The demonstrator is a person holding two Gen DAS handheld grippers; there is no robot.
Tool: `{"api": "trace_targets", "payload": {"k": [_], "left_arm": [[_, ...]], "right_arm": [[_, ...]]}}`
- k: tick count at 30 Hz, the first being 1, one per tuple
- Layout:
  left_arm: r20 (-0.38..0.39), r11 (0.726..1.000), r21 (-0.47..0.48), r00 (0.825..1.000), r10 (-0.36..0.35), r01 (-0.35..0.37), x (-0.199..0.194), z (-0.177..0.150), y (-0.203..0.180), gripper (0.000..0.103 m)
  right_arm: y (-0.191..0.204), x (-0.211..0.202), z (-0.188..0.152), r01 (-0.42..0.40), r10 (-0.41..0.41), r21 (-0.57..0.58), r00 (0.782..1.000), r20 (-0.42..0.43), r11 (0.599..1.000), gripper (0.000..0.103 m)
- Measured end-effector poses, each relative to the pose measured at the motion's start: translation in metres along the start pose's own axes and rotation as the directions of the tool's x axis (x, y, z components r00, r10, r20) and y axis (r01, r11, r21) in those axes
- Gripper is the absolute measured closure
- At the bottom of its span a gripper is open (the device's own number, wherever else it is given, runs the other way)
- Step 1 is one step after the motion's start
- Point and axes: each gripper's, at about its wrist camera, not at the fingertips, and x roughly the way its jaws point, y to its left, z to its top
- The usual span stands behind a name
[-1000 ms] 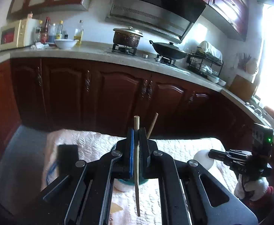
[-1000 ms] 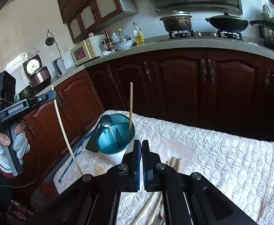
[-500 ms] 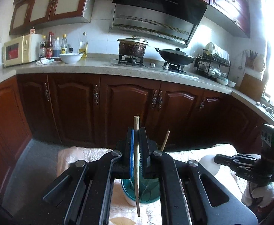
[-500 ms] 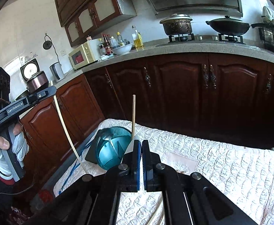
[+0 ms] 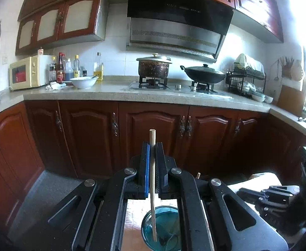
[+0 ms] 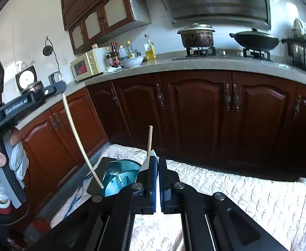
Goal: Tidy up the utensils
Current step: 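Lift the chopstick with the left tool and carry it over the utensil holder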
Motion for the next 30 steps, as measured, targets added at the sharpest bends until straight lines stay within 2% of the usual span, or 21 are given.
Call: {"api": "trace_targets", "payload": {"k": [10, 15, 21, 24, 27, 29, 30], "left_arm": [[-0.036, 0.998, 0.029, 0.997, 0.063, -0.062, 0.033, -0.043, -0.008, 0.099], [-0.084, 0.998, 0.010, 0.995, 0.060, -0.059, 0.040, -0.064, -0.004, 0.099], [-0.150, 0.999, -0.012, 0.988, 0.046, -0.048, 0.048, -0.090, -0.007, 0.099], [-0.153, 0.998, -0.012, 0.986, 0.059, -0.062, 0.046, -0.096, -0.007, 0.099], [-0.193, 0.998, -0.052, 0.981, 0.036, -0.047, 0.048, -0.097, -0.003, 0.098], [-0.198, 0.997, -0.062, 0.980, 0.037, -0.050, 0.045, -0.097, -0.002, 0.092], [-0.194, 0.996, -0.068, 0.980, 0.035, -0.049, 0.042, -0.096, -0.002, 0.080]], "right_arm": [[0.013, 0.040, -0.008, 0.113, -0.112, -0.027, 0.993, 0.027, 0.993, 0.101], [0.025, 0.062, -0.018, 0.109, -0.110, -0.053, 0.994, -0.015, 0.993, 0.101], [0.031, 0.084, -0.045, 0.062, -0.071, -0.077, 0.990, -0.121, 0.995, 0.101], [0.027, 0.097, -0.058, 0.023, -0.032, -0.049, 0.981, -0.190, 0.999, 0.101], [0.021, 0.096, -0.063, -0.015, 0.014, -0.004, 0.979, -0.204, 1.000, 0.101], [0.016, 0.094, -0.063, -0.034, 0.042, 0.038, 0.977, -0.211, 0.999, 0.098], [0.014, 0.091, -0.064, -0.036, 0.045, 0.049, 0.977, -0.206, 0.998, 0.091]]}}
